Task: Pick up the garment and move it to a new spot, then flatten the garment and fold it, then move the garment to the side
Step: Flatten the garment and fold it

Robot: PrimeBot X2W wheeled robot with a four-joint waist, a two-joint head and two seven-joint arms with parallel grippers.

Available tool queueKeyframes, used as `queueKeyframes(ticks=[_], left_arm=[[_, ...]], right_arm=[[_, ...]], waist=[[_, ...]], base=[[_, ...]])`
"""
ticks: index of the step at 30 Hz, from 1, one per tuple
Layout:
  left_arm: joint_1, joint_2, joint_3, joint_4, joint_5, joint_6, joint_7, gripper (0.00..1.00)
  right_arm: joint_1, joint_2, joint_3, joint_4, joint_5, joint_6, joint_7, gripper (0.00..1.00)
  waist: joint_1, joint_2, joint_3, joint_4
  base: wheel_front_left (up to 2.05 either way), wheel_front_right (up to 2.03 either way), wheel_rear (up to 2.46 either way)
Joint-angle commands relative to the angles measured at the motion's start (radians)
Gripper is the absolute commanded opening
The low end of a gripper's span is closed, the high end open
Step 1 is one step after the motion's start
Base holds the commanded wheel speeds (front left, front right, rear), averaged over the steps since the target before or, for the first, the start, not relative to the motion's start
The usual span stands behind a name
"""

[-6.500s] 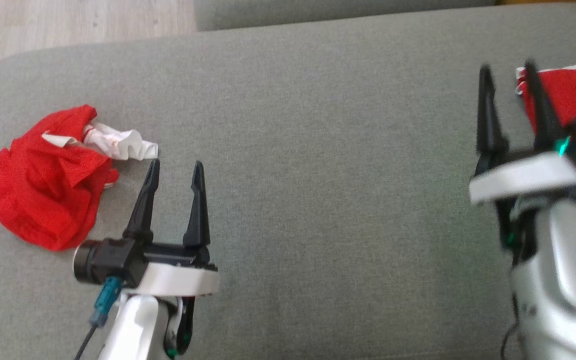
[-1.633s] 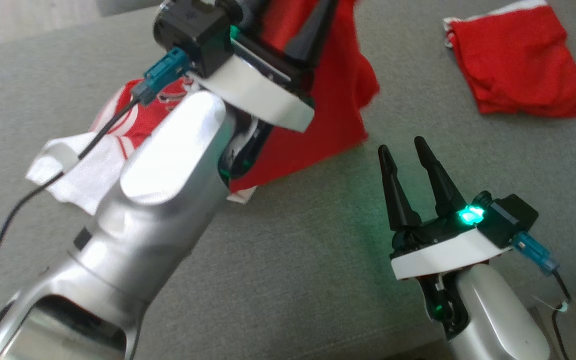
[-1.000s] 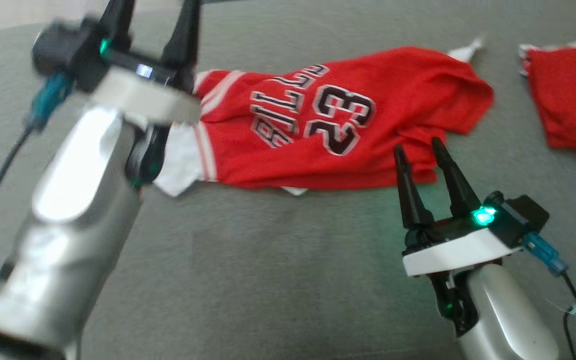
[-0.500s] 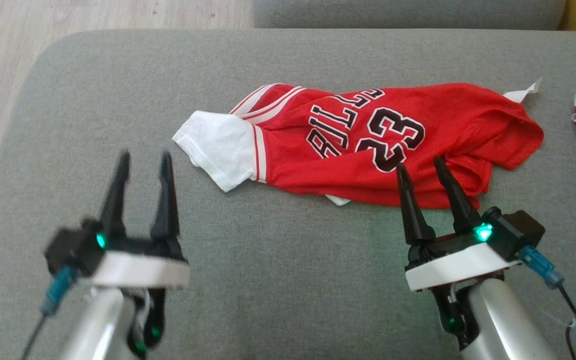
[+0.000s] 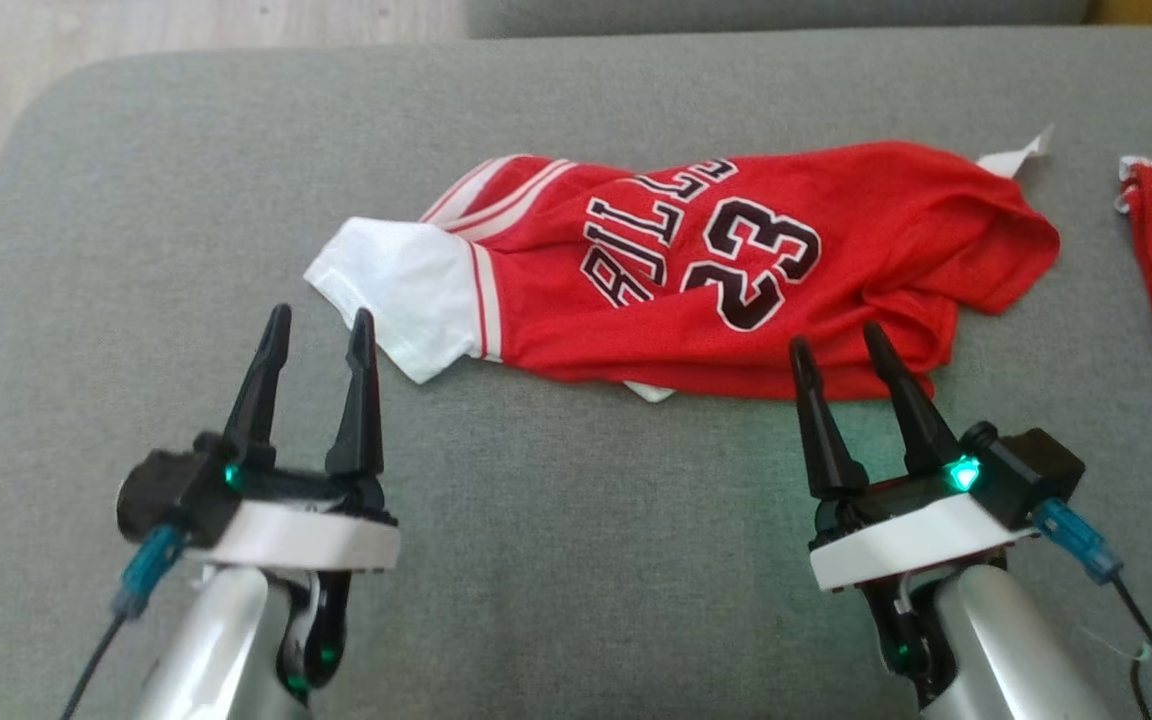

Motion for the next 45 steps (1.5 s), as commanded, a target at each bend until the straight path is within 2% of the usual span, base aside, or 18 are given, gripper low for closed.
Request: queueKeyframes(ticks=[1, 11, 16, 26, 27, 28, 38, 45], left_arm=[[-0.064, 0.019, 0.039, -0.003, 0.012, -0.005, 0.007, 1.00], [-0.271, 0.071, 0.015, 0.269, 0.058, 0.013, 0.174, 1.00], [-0.358, 0.084, 0.031, 0.416, 0.060, 0.031, 0.189, 1.00], [-0.477, 0.082, 0.019, 0.637, 0.060, 0.028, 0.218, 1.00], [-0.483, 0.079, 0.014, 0.652, 0.061, 0.024, 0.225, 0.45], [-0.489, 0.075, 0.010, 0.663, 0.060, 0.021, 0.226, 0.00], [-0.462, 0.050, 0.025, 0.671, 0.035, 0.011, 0.071, 0.00], [-0.347, 0.034, 0.044, 0.559, 0.013, 0.015, 0.010, 0.00]], right_arm=[[-0.028, 0.000, 0.020, -0.034, -0.006, 0.007, -0.011, 1.00], [-0.055, 0.000, 0.016, -0.055, -0.012, 0.007, -0.011, 1.00], [-0.066, 0.000, 0.013, -0.060, -0.009, 0.007, -0.011, 1.00], [-0.079, 0.000, 0.014, -0.073, -0.004, 0.007, -0.011, 1.00], [-0.079, 0.000, 0.014, -0.073, -0.004, 0.007, -0.011, 1.00], [-0.079, 0.000, 0.013, -0.073, -0.004, 0.007, -0.011, 1.00], [-0.061, 0.000, 0.009, -0.052, 0.000, 0.007, -0.011, 1.00], [-0.030, 0.000, 0.004, -0.026, -0.002, 0.007, -0.011, 1.00]], waist=[[0.0001, 0.0000, 0.020, -0.014], [0.0001, 0.0000, 0.125, -0.054], [0.0001, 0.0000, 0.157, -0.071], [0.0001, 0.0000, 0.192, -0.090], [0.0001, 0.0000, 0.194, -0.090], [0.0001, 0.0000, 0.194, -0.089], [0.0001, 0.0000, 0.118, -0.053], [0.0001, 0.0000, 0.032, 0.001]], base=[[0.00, 0.00, 0.00], [0.00, 0.00, 0.00], [0.00, 0.00, 0.00], [0.00, 0.00, 0.00], [0.00, 0.00, 0.00], [0.00, 0.00, 0.00], [0.00, 0.00, 0.00], [0.00, 0.00, 0.00]])
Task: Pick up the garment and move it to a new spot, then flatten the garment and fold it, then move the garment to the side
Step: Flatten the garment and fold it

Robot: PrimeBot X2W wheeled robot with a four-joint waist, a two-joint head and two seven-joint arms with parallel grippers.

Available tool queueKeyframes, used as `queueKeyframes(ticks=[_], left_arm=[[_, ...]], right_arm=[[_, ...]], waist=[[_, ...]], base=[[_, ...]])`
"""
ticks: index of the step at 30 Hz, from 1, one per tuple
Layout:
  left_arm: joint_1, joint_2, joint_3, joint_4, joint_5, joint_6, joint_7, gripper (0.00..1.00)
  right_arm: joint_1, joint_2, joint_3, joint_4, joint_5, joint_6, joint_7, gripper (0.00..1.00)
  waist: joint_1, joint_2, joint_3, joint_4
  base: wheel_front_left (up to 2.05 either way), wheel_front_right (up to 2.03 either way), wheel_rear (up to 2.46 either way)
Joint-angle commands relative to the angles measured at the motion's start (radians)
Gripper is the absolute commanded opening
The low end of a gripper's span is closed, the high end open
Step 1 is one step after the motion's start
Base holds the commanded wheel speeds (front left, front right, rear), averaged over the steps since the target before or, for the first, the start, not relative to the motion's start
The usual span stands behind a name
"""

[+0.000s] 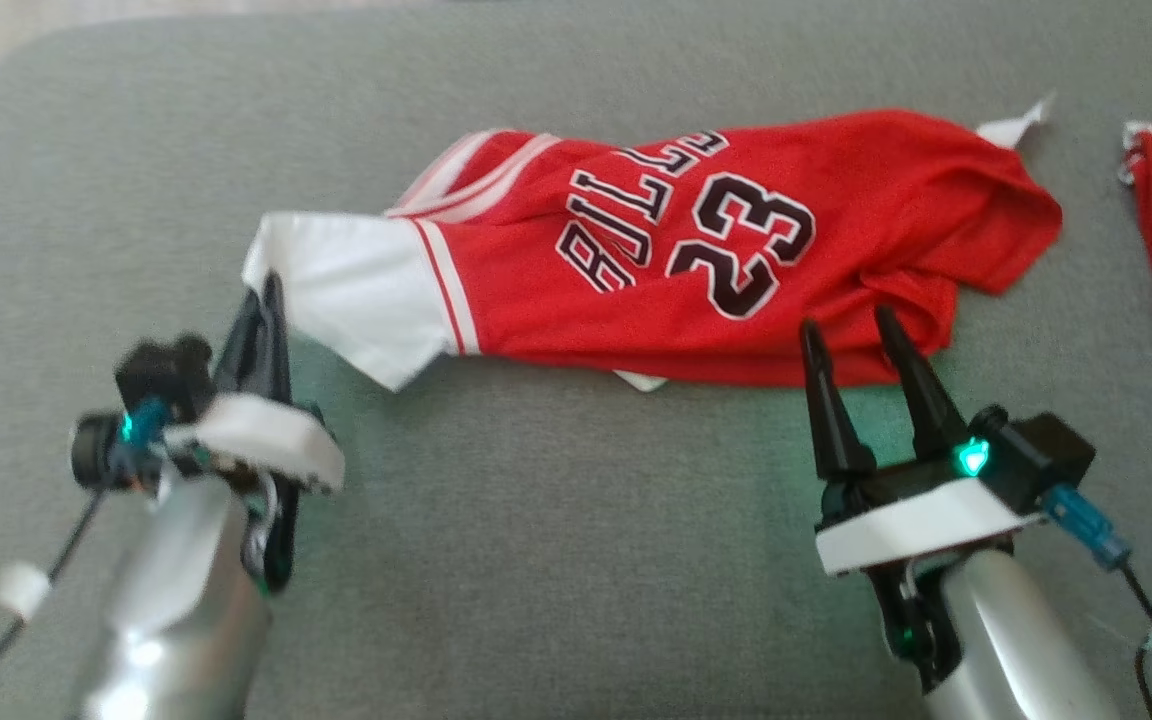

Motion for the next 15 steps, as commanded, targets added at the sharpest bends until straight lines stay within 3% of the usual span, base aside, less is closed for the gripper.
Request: queueKeyframes(ticks=[1, 9, 10, 11, 12, 15], left_arm=[[0.026, 0.028, 0.040, -0.055, -0.008, 0.004, -0.014, 0.00], [0.243, 0.035, -0.018, -0.261, -0.002, 0.025, 0.078, 0.00], [0.262, 0.037, -0.023, -0.288, -0.001, 0.033, 0.093, 0.42], [0.275, 0.039, -0.022, -0.315, 0.002, 0.046, 0.097, 0.91], [0.285, 0.041, -0.019, -0.339, 0.006, 0.062, 0.099, 1.00], [0.297, 0.043, -0.011, -0.402, 0.013, 0.093, 0.085, 1.00]], right_arm=[[0.009, 0.000, 0.019, -0.021, 0.001, 0.007, -0.011, 1.00], [0.028, 0.000, 0.015, 0.001, 0.012, 0.007, -0.011, 1.00], [0.029, 0.000, 0.015, 0.003, 0.014, 0.007, -0.011, 1.00], [0.029, 0.000, 0.015, 0.005, 0.015, 0.007, -0.011, 1.00], [0.028, 0.000, 0.015, 0.007, 0.016, 0.007, -0.011, 1.00], [0.025, 0.000, 0.017, 0.012, 0.019, 0.007, -0.011, 1.00]], waist=[[0.0001, 0.0000, -0.041, 0.036], [0.0001, 0.0000, -0.092, 0.074], [0.0001, 0.0000, -0.095, 0.076], [0.0001, 0.0000, -0.096, 0.077], [0.0001, 0.0000, -0.098, 0.077], [0.0001, 0.0000, -0.104, 0.074]], base=[[0.00, 0.00, 0.00], [0.00, 0.00, 0.00], [0.00, 0.00, 0.00], [0.00, 0.00, 0.00], [0.00, 0.00, 0.00], [0.00, 0.00, 0.00]])
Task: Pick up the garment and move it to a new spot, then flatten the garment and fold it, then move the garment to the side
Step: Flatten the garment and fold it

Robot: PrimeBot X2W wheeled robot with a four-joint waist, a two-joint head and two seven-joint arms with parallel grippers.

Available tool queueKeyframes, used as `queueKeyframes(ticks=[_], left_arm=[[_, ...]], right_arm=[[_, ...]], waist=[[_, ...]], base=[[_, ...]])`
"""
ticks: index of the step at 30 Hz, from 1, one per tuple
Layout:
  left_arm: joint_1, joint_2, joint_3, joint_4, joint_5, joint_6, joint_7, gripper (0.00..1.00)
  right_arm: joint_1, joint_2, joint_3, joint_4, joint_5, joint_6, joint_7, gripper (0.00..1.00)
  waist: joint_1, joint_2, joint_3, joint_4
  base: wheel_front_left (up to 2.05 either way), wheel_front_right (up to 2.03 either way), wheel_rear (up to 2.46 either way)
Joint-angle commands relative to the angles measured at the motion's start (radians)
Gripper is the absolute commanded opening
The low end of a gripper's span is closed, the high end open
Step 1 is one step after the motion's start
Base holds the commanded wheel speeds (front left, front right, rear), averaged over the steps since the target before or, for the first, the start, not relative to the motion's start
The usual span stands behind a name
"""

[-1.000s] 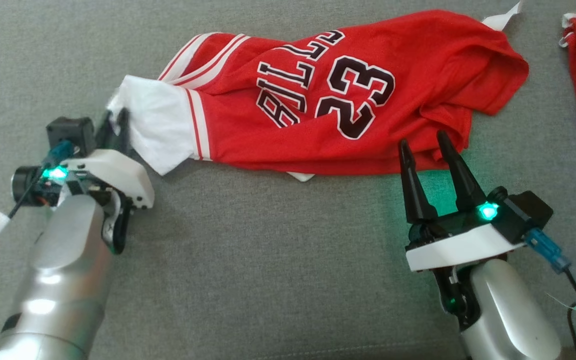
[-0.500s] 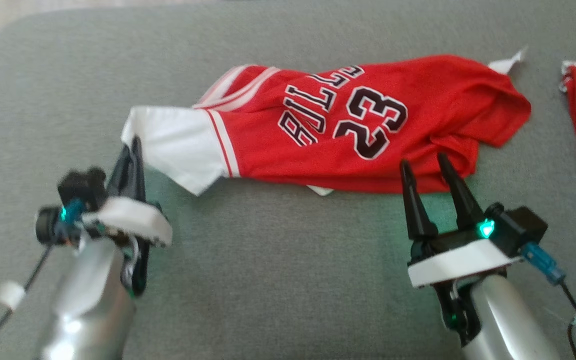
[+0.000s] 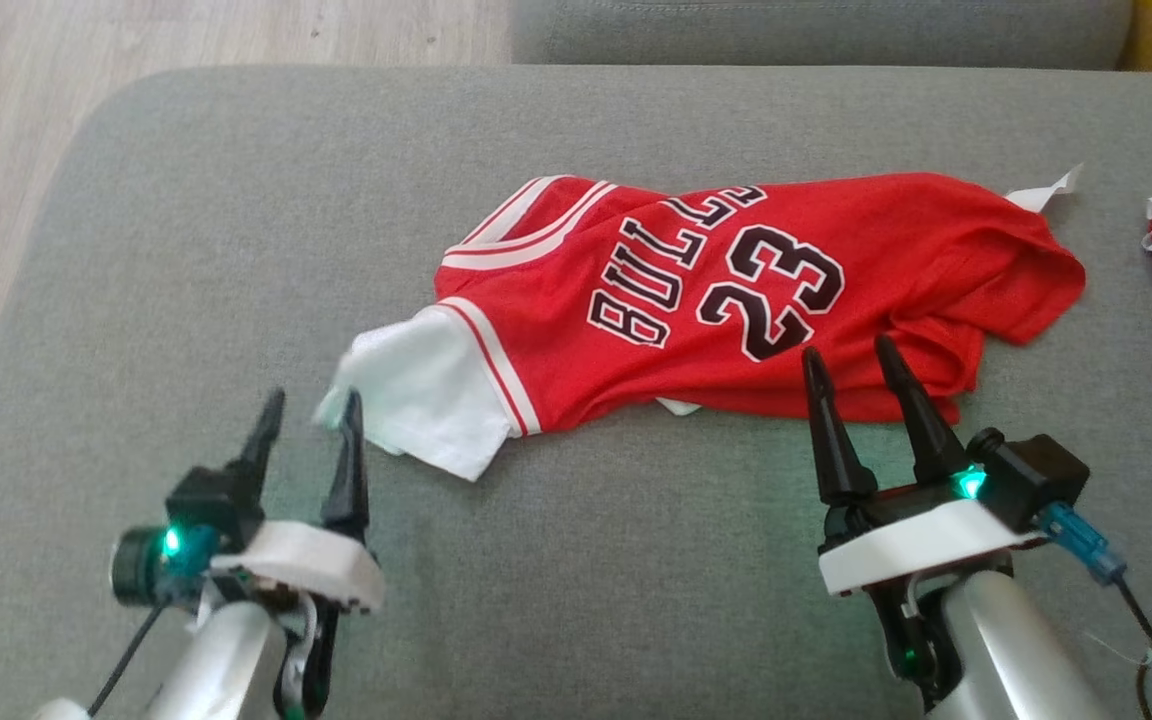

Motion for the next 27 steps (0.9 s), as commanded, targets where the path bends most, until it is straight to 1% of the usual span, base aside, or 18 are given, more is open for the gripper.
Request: queueKeyframes(ticks=[1, 4, 6, 9, 15, 17, 22, 25, 27], left_arm=[[-0.041, 0.017, 0.039, -0.065, 0.004, 0.009, -0.024, 1.00], [-0.045, 0.008, 0.044, -0.124, -0.004, 0.003, -0.058, 1.00], [-0.054, 0.002, 0.052, -0.164, -0.013, -0.011, -0.083, 1.00], [-0.067, 0.010, 0.049, -0.204, 0.023, -0.014, -0.110, 1.00], [-0.050, 0.006, 0.035, -0.261, 0.112, 0.003, -0.125, 1.00], [-0.033, -0.003, 0.035, -0.271, 0.133, 0.008, -0.125, 1.00], [0.008, -0.039, 0.056, -0.290, 0.142, 0.012, -0.125, 1.00], [0.021, -0.056, 0.074, -0.300, 0.151, 0.003, -0.125, 1.00], [0.020, -0.063, 0.079, -0.301, 0.159, -0.010, -0.125, 1.00]], right_arm=[[-0.015, -0.001, 0.020, -0.028, 0.008, 0.007, -0.011, 1.00], [-0.021, -0.001, 0.005, -0.038, 0.004, 0.007, -0.011, 1.00], [-0.027, -0.001, -0.007, -0.048, 0.000, 0.007, -0.011, 1.00], [-0.033, -0.001, -0.030, -0.060, -0.007, 0.007, -0.011, 1.00], [-0.036, -0.001, -0.049, -0.079, -0.021, 0.007, -0.011, 1.00], [-0.033, -0.001, -0.050, -0.082, -0.020, 0.007, -0.011, 1.00], [-0.031, -0.001, -0.051, -0.081, -0.016, 0.007, -0.011, 1.00], [-0.028, -0.001, -0.070, -0.068, -0.022, 0.007, -0.011, 1.00], [-0.026, -0.001, -0.095, -0.027, -0.036, 0.007, 0.000, 1.00]], waist=[[0.0001, 0.0000, -0.003, -0.005], [0.0001, 0.0000, -0.006, -0.016], [0.0001, 0.0000, -0.007, -0.025], [0.0001, 0.0000, -0.011, -0.039], [0.0001, 0.0000, -0.012, -0.073], [0.0001, 0.0000, -0.011, -0.083], [0.0001, 0.0000, 0.002, -0.099], [0.0001, 0.0000, 0.014, -0.103], [0.0001, 0.0000, 0.023, -0.100]], base=[[0.00, 0.00, 0.00], [0.00, 0.00, 0.00], [0.00, 0.00, 0.00], [0.00, 0.00, 0.00], [0.00, 0.00, 0.00], [0.00, 0.00, 0.00], [0.00, 0.00, 0.00], [0.00, 0.00, 0.00], [0.00, 0.00, 0.00]])
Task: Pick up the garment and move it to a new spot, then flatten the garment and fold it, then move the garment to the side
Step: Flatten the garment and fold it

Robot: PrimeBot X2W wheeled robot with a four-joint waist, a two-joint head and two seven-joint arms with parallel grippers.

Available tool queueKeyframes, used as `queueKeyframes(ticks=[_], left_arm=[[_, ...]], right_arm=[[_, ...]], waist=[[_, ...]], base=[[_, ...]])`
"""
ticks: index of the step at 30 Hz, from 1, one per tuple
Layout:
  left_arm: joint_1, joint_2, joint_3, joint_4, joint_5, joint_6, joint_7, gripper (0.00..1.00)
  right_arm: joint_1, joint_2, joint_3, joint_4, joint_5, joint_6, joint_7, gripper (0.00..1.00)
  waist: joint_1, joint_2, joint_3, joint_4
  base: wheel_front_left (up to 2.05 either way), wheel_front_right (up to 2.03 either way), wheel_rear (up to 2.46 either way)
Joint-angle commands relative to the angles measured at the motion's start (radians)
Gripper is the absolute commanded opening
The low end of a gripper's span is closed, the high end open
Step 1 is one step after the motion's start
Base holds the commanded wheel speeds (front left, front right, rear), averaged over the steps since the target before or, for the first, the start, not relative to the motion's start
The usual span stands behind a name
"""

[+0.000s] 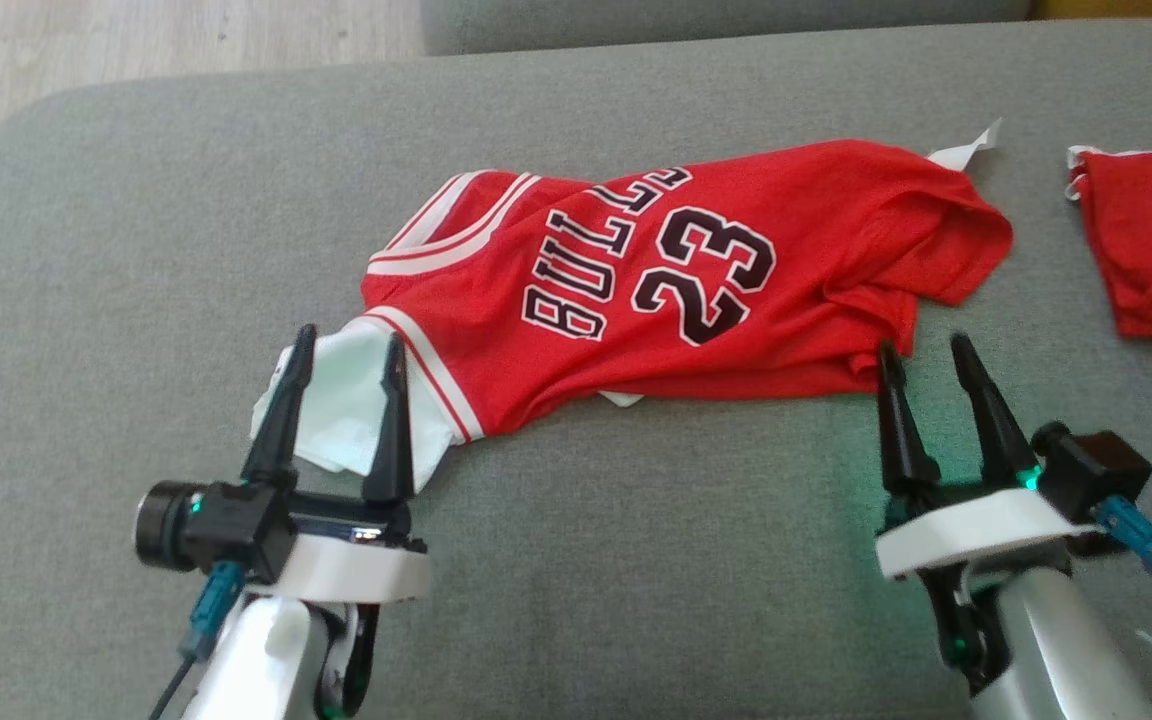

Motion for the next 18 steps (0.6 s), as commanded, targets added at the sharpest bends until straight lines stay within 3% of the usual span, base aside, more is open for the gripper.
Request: queueKeyframes(ticks=[1, 7, 16, 17, 18], left_arm=[[-0.036, 0.003, 0.038, -0.038, 0.009, -0.006, -0.008, 1.00], [-0.052, -0.024, 0.053, -0.026, 0.026, -0.039, -0.008, 1.00], [-0.053, -0.045, 0.077, -0.016, 0.046, -0.067, -0.008, 1.00], [-0.053, -0.047, 0.080, -0.016, 0.048, -0.069, -0.008, 1.00], [-0.052, -0.048, 0.083, -0.015, 0.050, -0.071, -0.008, 1.00]], right_arm=[[-0.024, -0.001, 0.012, -0.013, -0.009, 0.007, 0.007, 1.00], [-0.064, -0.001, -0.052, 0.157, 0.003, 0.007, 0.098, 1.00], [-0.141, -0.001, -0.061, 0.314, 0.036, 0.007, 0.080, 1.00], [-0.147, -0.001, -0.062, 0.333, 0.032, 0.007, 0.080, 0.96], [-0.152, -0.001, -0.064, 0.350, 0.031, 0.007, 0.078, 0.38]], waist=[[-0.0001, 0.0000, 0.005, 0.004], [-0.0001, 0.0000, 0.041, 0.032], [-0.0001, 0.0000, 0.057, 0.066], [-0.0001, 0.0000, 0.056, 0.067], [-0.0001, 0.0000, 0.055, 0.068]], base=[[0.00, 0.00, 0.00], [0.00, 0.00, 0.00], [0.00, 0.00, 0.00], [0.00, 0.00, 0.00], [0.00, 0.00, 0.00]])
